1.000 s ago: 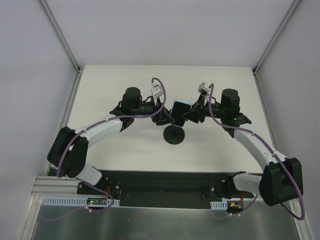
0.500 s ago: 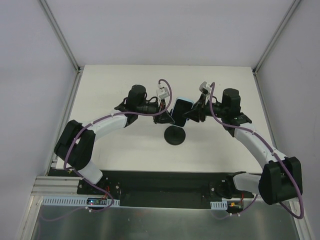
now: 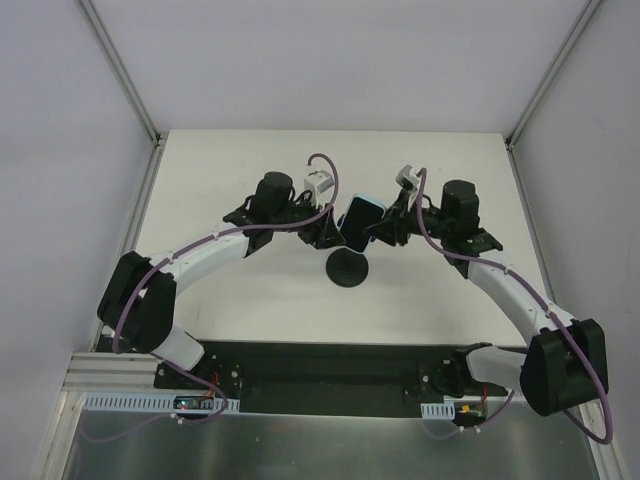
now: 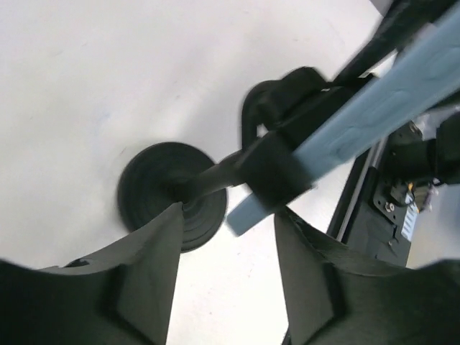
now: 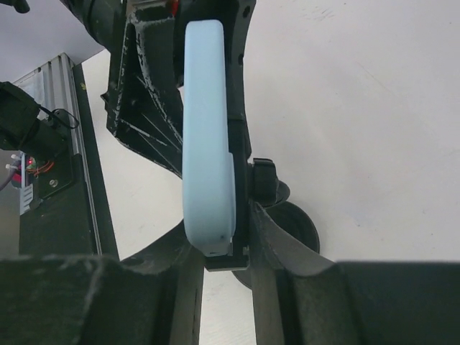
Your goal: Place the phone on the phone stand
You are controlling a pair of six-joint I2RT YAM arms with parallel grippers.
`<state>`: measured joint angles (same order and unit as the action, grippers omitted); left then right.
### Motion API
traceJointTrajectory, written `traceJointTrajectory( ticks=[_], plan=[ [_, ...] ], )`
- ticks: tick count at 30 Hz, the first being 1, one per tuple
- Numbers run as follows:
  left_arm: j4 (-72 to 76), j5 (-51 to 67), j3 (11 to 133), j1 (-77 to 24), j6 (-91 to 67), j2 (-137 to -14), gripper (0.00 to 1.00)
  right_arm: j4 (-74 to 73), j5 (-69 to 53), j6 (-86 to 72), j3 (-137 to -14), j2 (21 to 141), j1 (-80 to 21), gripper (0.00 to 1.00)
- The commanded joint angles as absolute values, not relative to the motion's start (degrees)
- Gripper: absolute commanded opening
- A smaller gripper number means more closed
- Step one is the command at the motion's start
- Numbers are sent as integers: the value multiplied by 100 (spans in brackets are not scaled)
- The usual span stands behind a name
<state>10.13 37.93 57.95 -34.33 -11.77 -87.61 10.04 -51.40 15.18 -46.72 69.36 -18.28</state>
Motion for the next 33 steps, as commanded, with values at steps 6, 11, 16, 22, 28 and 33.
traceJointTrajectory(
  ticks=[6,11,16,22,28,33],
  plan=[
    [-156,2761,5791,-2962,-1748,-7015,78,871,-4554,1029,-4553,6460,-1960,8],
    [-483,2514,6615,-2813,-1784,-6741,80,537,-4008,835,-4675,6346,-2188,34],
    [-545,2461,7145,-2786,-1433,-6855,79,27,-3386,668,-4965,6196,-2364,60],
    [-615,2742,7006,-2777,-1266,-6803,79,-896,-2515,36,-5317,6065,-2452,75],
    [-624,2760,6610,-2769,-1098,-6548,82,-1835,-1540,-44,-5335,5871,-3066,91],
    [-791,2611,6662,-2777,-1125,-6504,82,-1846,-975,26,-5203,6073,-3269,94]
  ],
)
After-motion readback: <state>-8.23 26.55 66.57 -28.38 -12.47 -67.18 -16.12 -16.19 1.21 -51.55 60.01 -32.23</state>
